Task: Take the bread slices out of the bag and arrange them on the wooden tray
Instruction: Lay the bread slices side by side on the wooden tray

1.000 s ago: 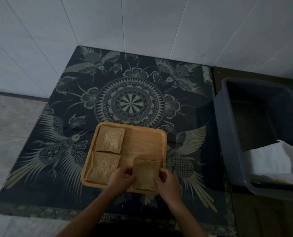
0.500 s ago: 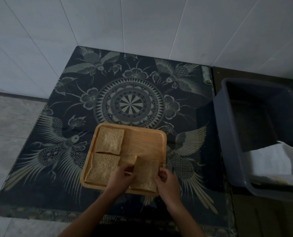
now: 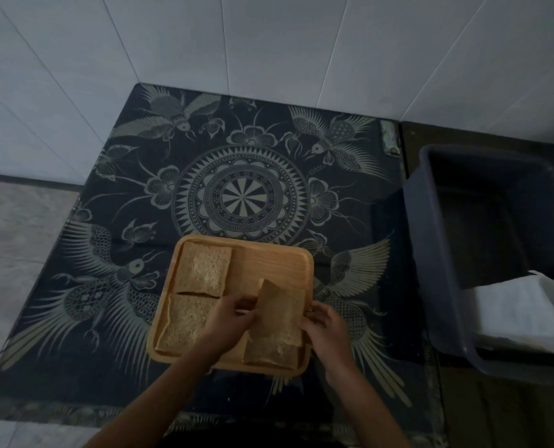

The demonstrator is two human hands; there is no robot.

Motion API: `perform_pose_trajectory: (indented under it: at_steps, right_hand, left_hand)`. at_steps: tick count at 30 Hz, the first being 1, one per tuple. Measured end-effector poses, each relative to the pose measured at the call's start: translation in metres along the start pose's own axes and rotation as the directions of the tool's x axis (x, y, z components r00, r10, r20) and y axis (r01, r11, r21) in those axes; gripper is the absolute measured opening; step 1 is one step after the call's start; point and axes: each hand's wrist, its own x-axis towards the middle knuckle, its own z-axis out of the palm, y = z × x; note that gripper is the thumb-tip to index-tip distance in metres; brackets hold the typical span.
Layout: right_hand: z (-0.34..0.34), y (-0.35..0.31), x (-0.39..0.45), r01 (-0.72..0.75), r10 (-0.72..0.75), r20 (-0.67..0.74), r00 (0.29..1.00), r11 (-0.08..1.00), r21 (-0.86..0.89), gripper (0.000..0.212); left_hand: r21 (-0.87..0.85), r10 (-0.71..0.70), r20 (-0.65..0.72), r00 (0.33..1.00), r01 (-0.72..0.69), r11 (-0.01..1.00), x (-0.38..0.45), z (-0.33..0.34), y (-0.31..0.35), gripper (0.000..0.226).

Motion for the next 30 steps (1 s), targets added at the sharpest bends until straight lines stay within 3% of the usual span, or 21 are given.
perform_pose_trajectory:
  at_steps: [9, 16, 30]
  right_hand:
    - [0.005, -0.029, 0.039, 0.009, -0.009, 0.005, 1.0, 1.0, -0.01, 0.031]
    - [0.017, -0.039, 0.062, 0.059, -0.06, -0.018, 0.998, 0.994, -0.09, 0.026]
    - [0.023, -0.032, 0.063, 0.216, -0.243, -0.013, 0.97, 0.885, -0.412, 0.035]
  left_hand:
    - [-0.047, -0.021, -0.012, 1.0, 0.021, 0.999, 0.038, -0.007, 0.035, 0.026]
    - [0.013, -0.048, -0.034, 0.998, 0.048, 0.999, 0.07, -0.007, 0.038, 0.024]
    - [0.222, 0.043, -0.104, 0.994, -0.018, 0.975, 0.079, -0.006, 0.03, 0.027]
